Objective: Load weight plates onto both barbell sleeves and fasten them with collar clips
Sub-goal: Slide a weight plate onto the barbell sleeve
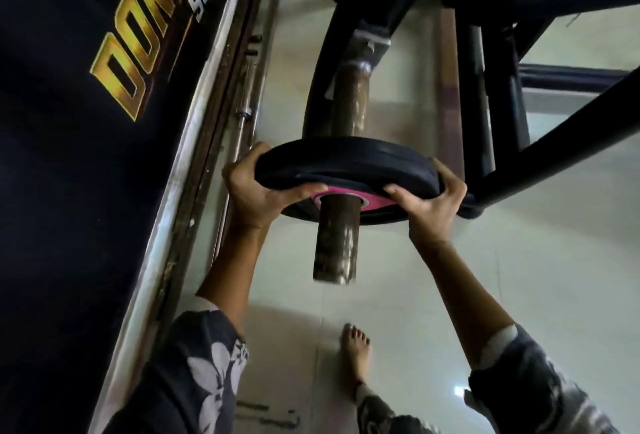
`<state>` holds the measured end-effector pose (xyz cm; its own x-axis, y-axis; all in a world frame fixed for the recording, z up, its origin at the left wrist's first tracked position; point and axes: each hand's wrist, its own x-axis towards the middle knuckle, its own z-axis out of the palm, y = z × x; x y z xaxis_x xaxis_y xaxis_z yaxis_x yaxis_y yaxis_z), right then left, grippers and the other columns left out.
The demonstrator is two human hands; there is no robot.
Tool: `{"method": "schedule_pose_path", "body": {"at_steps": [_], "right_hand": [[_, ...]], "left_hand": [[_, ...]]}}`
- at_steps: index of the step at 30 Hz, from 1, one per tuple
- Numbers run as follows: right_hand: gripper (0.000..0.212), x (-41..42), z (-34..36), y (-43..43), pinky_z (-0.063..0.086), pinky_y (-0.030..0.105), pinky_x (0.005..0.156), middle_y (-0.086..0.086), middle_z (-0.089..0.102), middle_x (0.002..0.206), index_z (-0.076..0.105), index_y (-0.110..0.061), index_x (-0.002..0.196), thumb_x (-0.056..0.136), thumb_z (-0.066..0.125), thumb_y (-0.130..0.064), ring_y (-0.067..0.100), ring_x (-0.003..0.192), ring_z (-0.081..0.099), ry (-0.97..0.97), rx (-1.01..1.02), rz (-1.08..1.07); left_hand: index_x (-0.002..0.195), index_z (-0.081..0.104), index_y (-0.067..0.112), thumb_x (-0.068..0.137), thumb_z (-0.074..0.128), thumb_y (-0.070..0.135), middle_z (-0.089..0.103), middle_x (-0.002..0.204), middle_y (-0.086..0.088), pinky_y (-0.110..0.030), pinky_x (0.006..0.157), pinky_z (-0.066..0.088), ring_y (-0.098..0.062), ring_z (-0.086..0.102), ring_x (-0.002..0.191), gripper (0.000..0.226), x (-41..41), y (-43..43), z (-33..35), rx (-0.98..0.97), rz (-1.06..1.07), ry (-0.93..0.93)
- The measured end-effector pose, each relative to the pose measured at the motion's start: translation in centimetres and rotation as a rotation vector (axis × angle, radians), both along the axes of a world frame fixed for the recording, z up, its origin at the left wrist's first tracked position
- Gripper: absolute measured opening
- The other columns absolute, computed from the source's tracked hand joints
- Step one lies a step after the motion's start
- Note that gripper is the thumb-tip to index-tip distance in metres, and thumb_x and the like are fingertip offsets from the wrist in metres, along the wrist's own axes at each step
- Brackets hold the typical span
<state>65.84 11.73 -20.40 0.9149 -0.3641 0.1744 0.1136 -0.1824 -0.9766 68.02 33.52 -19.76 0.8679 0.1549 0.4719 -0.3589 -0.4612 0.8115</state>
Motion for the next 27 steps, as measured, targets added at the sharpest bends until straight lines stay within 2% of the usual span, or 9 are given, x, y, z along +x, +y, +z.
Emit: {"method": "schedule_pose_path", "body": {"at_steps": [3,4,6,8,11,14,18,23,27], "right_hand": [[0.085,-6.5,0.5,1.0,0.051,0.038,0.081,0.027,0.065,0.095,0.065,0.008,0.094,0.037,0.084,-0.052,0.031,0.091,0.064,0.147,-0.01,-0.003],[0.086,-8.7,0.9,1.3,0.051,0.041,0.08,0.026,0.066,0.095,0.065,0.009,0.095,0.037,0.085,-0.051,0.033,0.091,0.064,0.162,-0.008,0.003],[0.065,-12.7,2.4,1.7,0.05,0.042,0.067,0.024,0.067,0.079,0.066,0.002,0.081,0.045,0.081,-0.049,0.023,0.075,0.062,0.162,0.011,0.039],[0.044,-16.2,4.5,1.6,0.048,0.039,0.057,0.017,0.063,0.067,0.064,-0.011,0.07,0.049,0.079,-0.047,0.015,0.065,0.057,0.154,0.066,0.061],[0.032,-22.2,9.0,0.7,0.049,0.033,0.059,0.014,0.065,0.067,0.064,-0.024,0.067,0.049,0.08,-0.045,0.012,0.064,0.059,0.106,0.117,0.055],[0.033,-27.2,14.7,-1.5,0.051,0.027,0.062,0.005,0.07,0.068,0.067,-0.027,0.072,0.049,0.079,-0.048,0.005,0.064,0.062,0.047,0.097,0.02],[0.031,-32.6,23.5,-6.5,0.051,0.031,0.061,-0.005,0.068,0.066,0.068,-0.03,0.066,0.049,0.078,-0.054,0.006,0.063,0.062,-0.023,0.048,-0.047],[0.035,-37.4,31.3,-14.5,0.051,0.025,0.06,-0.008,0.069,0.067,0.07,-0.027,0.074,0.05,0.077,-0.052,0.004,0.064,0.063,-0.135,0.012,-0.127],[0.029,-40.6,35.3,-22.8,0.049,0.024,0.055,-0.013,0.065,0.059,0.067,-0.027,0.063,0.051,0.077,-0.051,0.003,0.059,0.058,-0.209,-0.008,-0.213]], "left_hand": [[0.068,0.058,-0.004,0.054,0.076,0.068,0.057,0.056,-0.011,-0.027,0.05,0.045,-0.013,0.051,0.053,0.075,-6.4,0.8,0.1,-0.026,0.017,0.092],[0.066,0.058,-0.004,0.054,0.075,0.068,0.056,0.056,-0.005,-0.021,0.051,0.044,-0.005,0.05,0.053,0.075,-8.5,1.1,0.5,-0.05,0.004,0.122],[0.065,0.058,-0.004,0.053,0.074,0.069,0.055,0.057,-0.002,-0.015,0.051,0.041,-0.001,0.049,0.054,0.075,-12.5,1.2,1.7,-0.067,-0.01,0.144],[0.063,0.056,-0.005,0.052,0.073,0.07,0.055,0.054,-0.009,-0.017,0.049,0.039,-0.005,0.047,0.053,0.078,-16.2,1.1,3.7,-0.054,-0.003,0.133],[0.061,0.056,-0.004,0.053,0.073,0.07,0.056,0.052,-0.013,-0.02,0.048,0.04,-0.012,0.049,0.051,0.077,-22.1,0.1,9.1,-0.004,-0.006,0.094],[0.066,0.062,-0.001,0.054,0.073,0.069,0.062,0.057,-0.009,-0.029,0.05,0.046,-0.013,0.056,0.054,0.072,-26.5,-2.2,15.5,0.002,-0.053,0.063],[0.076,0.067,0.004,0.055,0.073,0.069,0.066,0.067,-0.001,-0.025,0.055,0.049,-0.008,0.061,0.061,0.068,-31.2,-7.1,23.6,-0.052,-0.12,-0.013],[0.084,0.067,0.024,0.056,0.075,0.066,0.062,0.071,0.023,-0.004,0.056,0.042,0.013,0.06,0.065,0.051,-34.5,-15.6,30.5,-0.114,-0.216,-0.136],[0.089,0.07,0.027,0.052,0.076,0.068,0.063,0.075,0.029,-0.006,0.059,0.045,0.013,0.061,0.069,0.055,-35.8,-24.7,33.8,-0.154,-0.243,-0.172]]}}
